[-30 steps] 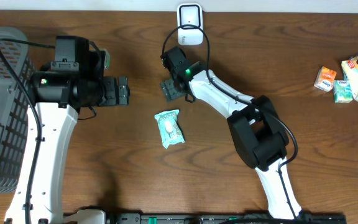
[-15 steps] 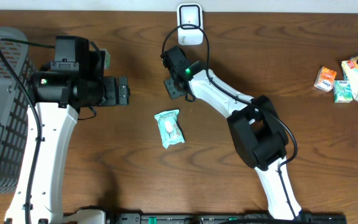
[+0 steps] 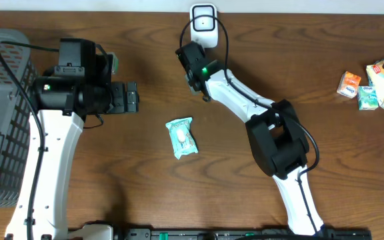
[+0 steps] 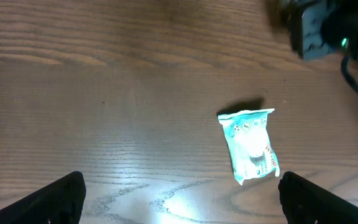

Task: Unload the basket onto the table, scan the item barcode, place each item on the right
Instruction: 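Raise the Zam-Buk tin up under the scanner and hold it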

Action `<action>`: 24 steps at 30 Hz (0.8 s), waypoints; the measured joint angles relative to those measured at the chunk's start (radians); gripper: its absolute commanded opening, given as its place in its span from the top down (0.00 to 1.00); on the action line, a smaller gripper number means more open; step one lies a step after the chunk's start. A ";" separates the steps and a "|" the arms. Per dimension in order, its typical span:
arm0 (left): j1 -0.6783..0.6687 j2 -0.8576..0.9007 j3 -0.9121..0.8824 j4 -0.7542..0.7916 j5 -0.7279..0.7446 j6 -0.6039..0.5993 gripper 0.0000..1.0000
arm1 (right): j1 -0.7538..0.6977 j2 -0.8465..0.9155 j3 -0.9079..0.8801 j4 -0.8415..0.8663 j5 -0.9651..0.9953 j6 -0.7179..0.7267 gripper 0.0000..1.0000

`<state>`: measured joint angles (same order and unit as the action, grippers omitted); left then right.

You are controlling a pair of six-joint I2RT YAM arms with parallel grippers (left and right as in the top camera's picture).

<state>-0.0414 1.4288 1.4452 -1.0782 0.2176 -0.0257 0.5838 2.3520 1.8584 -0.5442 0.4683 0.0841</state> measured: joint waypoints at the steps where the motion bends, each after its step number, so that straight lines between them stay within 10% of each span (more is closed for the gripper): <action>1: 0.000 0.000 0.000 0.000 0.000 0.000 0.02 | 0.000 0.000 0.007 0.027 0.036 -0.018 0.44; 24: 0.000 0.000 0.000 0.000 0.000 0.000 0.02 | -0.096 0.004 0.025 0.721 0.236 -0.431 0.45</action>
<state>-0.0414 1.4288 1.4452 -1.0782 0.2173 -0.0257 0.4881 2.3562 1.8832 0.1768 0.7044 -0.3470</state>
